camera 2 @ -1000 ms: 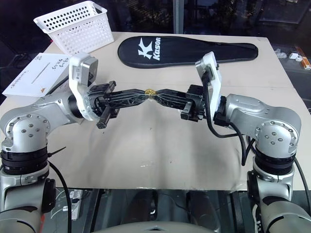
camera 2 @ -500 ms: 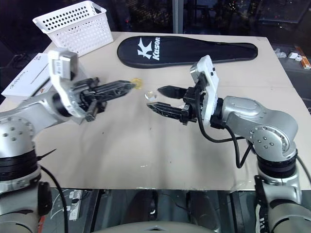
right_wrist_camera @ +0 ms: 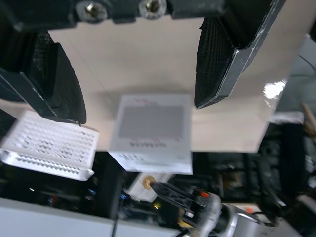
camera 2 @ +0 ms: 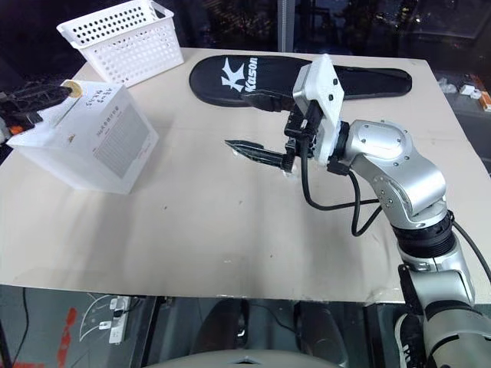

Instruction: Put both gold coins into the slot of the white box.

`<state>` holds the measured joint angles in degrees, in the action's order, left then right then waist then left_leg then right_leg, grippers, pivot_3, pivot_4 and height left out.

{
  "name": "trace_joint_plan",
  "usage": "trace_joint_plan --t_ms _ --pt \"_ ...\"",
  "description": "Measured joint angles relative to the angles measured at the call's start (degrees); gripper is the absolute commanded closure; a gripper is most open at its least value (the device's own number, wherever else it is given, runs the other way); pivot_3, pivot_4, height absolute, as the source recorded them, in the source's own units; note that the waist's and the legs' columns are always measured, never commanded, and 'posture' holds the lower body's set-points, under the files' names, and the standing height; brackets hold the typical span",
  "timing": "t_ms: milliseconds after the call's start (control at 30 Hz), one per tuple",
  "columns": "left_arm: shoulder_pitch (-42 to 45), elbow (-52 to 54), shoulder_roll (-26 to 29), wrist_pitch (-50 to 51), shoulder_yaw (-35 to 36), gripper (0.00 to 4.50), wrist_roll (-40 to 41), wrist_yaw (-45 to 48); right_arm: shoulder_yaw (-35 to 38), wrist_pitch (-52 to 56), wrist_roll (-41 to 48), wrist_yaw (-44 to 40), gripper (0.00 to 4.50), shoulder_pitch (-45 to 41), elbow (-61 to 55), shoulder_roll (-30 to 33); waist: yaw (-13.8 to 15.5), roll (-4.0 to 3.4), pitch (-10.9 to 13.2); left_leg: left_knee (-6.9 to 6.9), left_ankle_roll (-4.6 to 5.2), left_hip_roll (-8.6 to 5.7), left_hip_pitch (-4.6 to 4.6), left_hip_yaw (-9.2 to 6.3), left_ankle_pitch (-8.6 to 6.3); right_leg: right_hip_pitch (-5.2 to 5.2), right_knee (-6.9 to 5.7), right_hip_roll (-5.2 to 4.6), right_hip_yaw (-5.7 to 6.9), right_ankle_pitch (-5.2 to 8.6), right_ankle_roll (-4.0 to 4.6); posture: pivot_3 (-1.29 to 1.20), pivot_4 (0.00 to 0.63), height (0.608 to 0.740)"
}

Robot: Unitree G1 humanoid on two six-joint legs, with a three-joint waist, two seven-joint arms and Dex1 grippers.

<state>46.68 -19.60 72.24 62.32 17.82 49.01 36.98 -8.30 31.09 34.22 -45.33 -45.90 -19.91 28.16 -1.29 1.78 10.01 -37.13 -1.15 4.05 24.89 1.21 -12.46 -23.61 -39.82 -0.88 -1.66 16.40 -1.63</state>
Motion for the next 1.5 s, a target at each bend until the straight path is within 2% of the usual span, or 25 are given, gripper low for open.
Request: trace_joint_plan --t_ms 67,267,433,867,1267,1367,1467,1500 --pt "5.08 -4.7 0.79 -0.58 -3.42 4.5 -3.94 2.45 0.55 0.18 1.72 -0.82 0.71 -0.84 0.25 -1.11 0.35 -0.03 0.01 0.03 0.0 0.01 -0.02 0.02 0.0 -0.01 -0.02 0.0 -0.01 0.0 0.01 0.0 0.15 0.726" --pt "11.35 -14.51 0.53 -2.27 -12.81 4.5 -14.45 9.15 3.02 2.41 5.81 -1.41 0.71 -0.77 0.4 -2.24 0.51 -0.01 0.02 0.0 -0.01 0.03 0.03 -0.01 0.0 -0.03 -0.04 0.01 0.03 0.01 0.03 0.0 0.15 0.726" --pt "16.68 -19.52 0.02 -5.18 -16.01 4.5 -20.76 13.63 3.22 3.71 6.88 -0.98 0.71 -0.57 0.12 -2.64 0.44 0.0 0.03 -0.01 -0.01 0.03 0.05 -0.01 0.0 -0.05 -0.05 0.01 0.03 0.01 0.03 0.0 0.15 0.726" --pt "19.98 -27.24 -2.34 -7.66 -19.25 4.5 -32.02 20.69 2.81 3.83 5.3 0.64 0.71 -0.48 -1.57 -3.71 0.36 0.0 0.03 -0.05 0.0 0.04 0.08 -0.01 0.0 -0.08 -0.08 0.0 0.03 0.01 0.03 0.0 0.15 0.726" --pt "18.82 -26.98 -3.19 -7.94 -18.58 4.5 -35.14 23.01 2.43 3.83 4.18 0.66 0.71 0.21 -1.61 -3.76 0.31 0.01 0.02 -0.07 0.0 0.04 0.08 -0.02 0.0 -0.07 -0.12 -0.01 0.03 0.0 0.03 0.0 0.15 0.726" --pt "18.06 -26.05 -3.24 -8.78 -18.26 3.77 -35.72 22.9 2.38 3.84 4.1 0.73 0.68 0.3 -1.61 -3.82 0.3 0.01 0.02 -0.08 0.0 0.04 0.06 -0.02 0.0 -0.07 -0.14 -0.01 0.03 0.0 0.03 0.0 0.15 0.726" --pt "16.46 -23.49 -3.41 -8.93 -17.07 2.44 -35.37 22.89 1.82 4.01 3.44 1.25 0.68 0.55 -1.61 -3.95 0.29 0.01 0.02 -0.09 -0.01 0.04 0.06 -0.02 0.0 -0.07 -0.16 -0.01 0.03 0.0 0.03 0.0 0.15 0.726" --pt "15.75 -22.29 -3.87 -8.95 -14.76 2.44 -34.66 22.31 0.71 4.72 1.75 2.68 0.68 0.59 -1.45 -4.0 0.26 0.03 0.01 -0.11 -0.01 0.06 0.07 -0.03 0.0 -0.08 -0.17 -0.01 0.03 0.0 0.03 0.0 0.15 0.726"
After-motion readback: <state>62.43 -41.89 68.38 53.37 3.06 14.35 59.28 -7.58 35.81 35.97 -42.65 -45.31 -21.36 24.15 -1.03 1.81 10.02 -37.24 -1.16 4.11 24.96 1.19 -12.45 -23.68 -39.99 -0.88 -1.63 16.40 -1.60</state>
